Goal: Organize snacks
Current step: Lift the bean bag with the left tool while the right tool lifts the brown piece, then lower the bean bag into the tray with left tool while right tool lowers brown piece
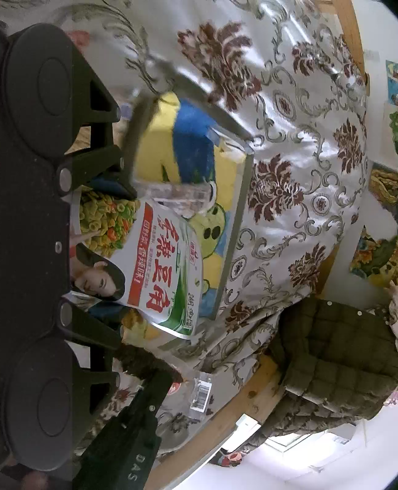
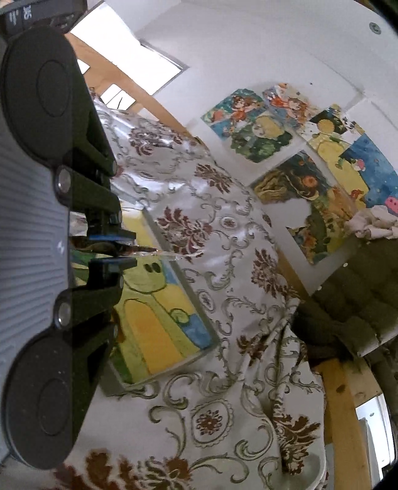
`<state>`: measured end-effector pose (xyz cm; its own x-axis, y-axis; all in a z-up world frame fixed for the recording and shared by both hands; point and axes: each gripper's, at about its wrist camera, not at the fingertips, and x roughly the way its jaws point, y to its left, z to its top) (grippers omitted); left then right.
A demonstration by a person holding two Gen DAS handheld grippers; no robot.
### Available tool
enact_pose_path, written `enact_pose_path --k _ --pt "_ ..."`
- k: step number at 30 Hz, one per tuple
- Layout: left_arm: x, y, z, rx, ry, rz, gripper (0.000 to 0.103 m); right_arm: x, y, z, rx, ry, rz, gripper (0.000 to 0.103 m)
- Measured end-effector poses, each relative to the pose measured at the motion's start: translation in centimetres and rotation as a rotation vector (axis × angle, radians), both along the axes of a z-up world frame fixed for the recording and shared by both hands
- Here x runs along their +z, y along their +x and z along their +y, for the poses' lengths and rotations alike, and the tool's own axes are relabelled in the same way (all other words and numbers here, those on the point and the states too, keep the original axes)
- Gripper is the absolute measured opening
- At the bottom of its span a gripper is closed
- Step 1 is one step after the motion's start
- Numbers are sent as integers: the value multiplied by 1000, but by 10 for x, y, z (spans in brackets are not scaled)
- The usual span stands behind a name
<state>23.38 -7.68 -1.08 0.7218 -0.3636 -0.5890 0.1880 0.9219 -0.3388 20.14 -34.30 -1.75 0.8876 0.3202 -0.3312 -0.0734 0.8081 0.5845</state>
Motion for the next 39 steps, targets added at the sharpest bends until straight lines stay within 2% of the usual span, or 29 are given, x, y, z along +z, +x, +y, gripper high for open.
enact_pose_path --k 8,18,29,39 --pt "-2 50 -27 14 1 5 68 -7 39 -18 -59 57 4 11" --pt "-11 93 -55 0 57 6 68 -31 74 -27 -101 43 125 11" --pt "-25 109 -65 8 74 56 68 -41 81 -25 -107 25 197 12" --pt "-28 109 -68 10 116 63 71 -42 82 -23 -118 -16 248 15"
